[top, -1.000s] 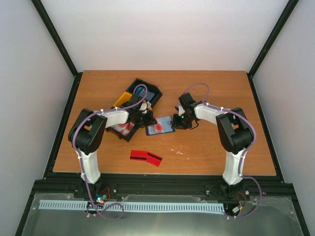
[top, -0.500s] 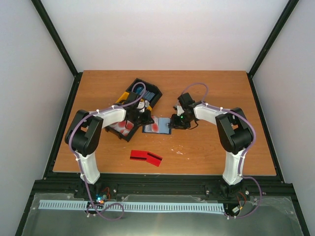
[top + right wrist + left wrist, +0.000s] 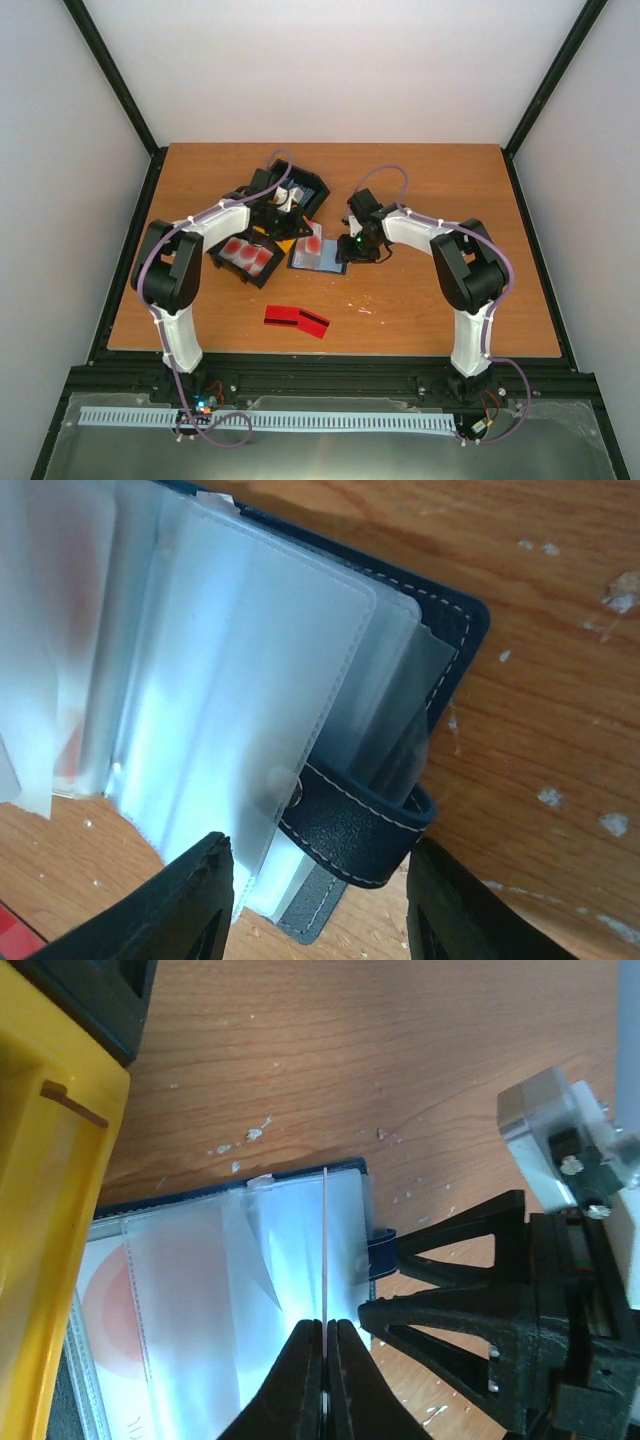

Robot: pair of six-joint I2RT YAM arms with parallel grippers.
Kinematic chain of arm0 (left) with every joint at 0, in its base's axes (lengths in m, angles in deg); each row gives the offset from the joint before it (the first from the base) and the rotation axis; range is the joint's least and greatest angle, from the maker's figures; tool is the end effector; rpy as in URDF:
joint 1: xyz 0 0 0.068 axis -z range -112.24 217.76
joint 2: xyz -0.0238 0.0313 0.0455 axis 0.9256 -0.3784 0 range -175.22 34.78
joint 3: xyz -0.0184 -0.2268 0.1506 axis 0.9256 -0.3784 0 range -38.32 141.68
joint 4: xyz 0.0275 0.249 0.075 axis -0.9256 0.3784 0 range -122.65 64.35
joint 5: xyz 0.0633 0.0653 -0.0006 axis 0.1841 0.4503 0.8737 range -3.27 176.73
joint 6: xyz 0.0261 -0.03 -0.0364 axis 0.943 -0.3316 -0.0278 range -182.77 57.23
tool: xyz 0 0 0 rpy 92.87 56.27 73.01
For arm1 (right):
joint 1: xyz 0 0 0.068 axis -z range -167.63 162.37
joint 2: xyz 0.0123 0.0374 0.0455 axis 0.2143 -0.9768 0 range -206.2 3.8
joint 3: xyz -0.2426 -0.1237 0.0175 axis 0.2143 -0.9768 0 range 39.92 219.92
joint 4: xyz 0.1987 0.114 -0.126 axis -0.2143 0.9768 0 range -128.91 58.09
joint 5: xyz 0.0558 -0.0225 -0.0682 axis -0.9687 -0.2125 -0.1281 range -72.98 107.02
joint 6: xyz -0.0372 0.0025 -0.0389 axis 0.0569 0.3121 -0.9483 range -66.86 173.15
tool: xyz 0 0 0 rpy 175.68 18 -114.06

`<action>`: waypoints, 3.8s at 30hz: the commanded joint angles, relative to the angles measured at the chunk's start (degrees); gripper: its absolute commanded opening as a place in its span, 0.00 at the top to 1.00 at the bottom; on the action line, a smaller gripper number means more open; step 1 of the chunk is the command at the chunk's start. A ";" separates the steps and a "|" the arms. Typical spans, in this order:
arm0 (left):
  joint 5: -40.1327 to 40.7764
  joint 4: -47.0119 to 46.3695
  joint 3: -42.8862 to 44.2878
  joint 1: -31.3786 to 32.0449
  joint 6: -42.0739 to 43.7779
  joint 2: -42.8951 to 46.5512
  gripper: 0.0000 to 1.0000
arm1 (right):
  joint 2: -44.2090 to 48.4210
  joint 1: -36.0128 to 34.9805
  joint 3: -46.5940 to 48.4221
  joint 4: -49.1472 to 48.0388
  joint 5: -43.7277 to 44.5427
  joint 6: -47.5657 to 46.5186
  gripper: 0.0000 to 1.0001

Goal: Put the credit cards into the card holder
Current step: Insert the credit card into the card holder.

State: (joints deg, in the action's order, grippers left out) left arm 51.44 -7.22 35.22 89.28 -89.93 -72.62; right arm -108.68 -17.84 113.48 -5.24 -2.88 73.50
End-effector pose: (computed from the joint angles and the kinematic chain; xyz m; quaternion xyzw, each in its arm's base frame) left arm 0.3539 -0.1616 0.1901 0.0349 0.9218 -0.3703 0.1095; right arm 0.3236 0.2023 0.1477 -0.1097 0.9678 0.2181 0.0617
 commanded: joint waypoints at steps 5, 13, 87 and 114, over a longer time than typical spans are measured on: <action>0.10 4.07 2.61 -0.25 6.26 -5.27 0.99 | -5.42 -1.62 0.84 5.25 7.04 0.33 0.55; 1.40 3.68 4.06 -0.25 8.09 -7.83 0.99 | -7.07 -2.11 1.38 6.02 7.99 0.47 0.59; 16.59 -0.20 -3.20 3.22 -7.75 -5.37 0.99 | -11.53 -3.88 2.48 6.80 6.66 1.23 0.70; 5.92 -0.44 -3.38 4.08 -8.38 -6.50 0.81 | -12.41 -3.97 2.79 6.14 5.20 1.53 0.75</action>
State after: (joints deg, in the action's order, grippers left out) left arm 55.81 -11.09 30.63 93.02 -98.87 -77.86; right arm -113.43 -19.70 120.28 0.46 1.53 75.01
